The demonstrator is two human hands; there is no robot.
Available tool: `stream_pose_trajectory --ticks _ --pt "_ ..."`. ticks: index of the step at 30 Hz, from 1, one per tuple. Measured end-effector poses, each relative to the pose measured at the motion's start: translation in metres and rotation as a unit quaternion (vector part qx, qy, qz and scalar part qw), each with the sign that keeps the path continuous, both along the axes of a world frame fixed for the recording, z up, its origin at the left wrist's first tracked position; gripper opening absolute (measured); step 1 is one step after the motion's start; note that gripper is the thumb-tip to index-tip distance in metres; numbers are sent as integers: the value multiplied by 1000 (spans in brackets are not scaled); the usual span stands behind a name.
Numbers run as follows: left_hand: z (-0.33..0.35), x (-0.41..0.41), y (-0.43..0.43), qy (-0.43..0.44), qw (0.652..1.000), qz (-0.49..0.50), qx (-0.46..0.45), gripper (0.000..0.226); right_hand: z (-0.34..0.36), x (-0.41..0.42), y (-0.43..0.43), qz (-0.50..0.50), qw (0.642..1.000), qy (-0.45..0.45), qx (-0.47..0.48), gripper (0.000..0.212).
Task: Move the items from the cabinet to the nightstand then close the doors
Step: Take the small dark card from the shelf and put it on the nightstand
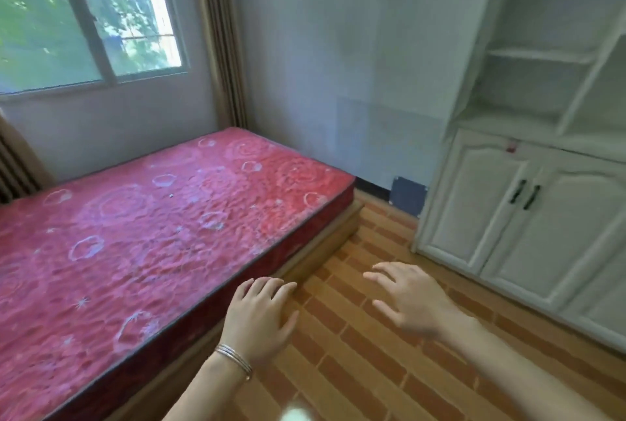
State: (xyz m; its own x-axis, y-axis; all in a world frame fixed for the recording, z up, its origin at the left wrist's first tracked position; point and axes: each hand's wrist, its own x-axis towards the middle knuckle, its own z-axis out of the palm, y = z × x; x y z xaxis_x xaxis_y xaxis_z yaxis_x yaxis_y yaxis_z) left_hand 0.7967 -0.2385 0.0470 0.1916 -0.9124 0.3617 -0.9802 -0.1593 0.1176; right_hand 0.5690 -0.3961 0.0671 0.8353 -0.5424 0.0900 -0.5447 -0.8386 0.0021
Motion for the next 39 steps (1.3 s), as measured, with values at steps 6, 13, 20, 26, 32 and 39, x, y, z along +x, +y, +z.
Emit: stream_pose_trajectory --ticks 6,13,20,26,32,39 --pt "73 -96 -112 -21 990 -112 -77 43 80 -104 -36 -89 993 -72 -40 48" --pt "100 -170 -200 -23 968 -229 -101 44 110 -182 -61 -191 975 -75 -81 47" --pt "125 -203 -300 -30 937 -319 -139 49 137 -223 -119 -282 952 -41 -113 47" --pt "173 -223 -386 -33 906 -374 -194 47 175 -237 -173 -333 929 -61 -153 46" --pt "191 -274 -444 -36 879 -429 -202 46 180 -278 -198 -383 900 -88 -191 45" --pt "179 -380 -480 -23 841 -502 -198 47 155 -368 -207 -454 869 -70 -181 46"
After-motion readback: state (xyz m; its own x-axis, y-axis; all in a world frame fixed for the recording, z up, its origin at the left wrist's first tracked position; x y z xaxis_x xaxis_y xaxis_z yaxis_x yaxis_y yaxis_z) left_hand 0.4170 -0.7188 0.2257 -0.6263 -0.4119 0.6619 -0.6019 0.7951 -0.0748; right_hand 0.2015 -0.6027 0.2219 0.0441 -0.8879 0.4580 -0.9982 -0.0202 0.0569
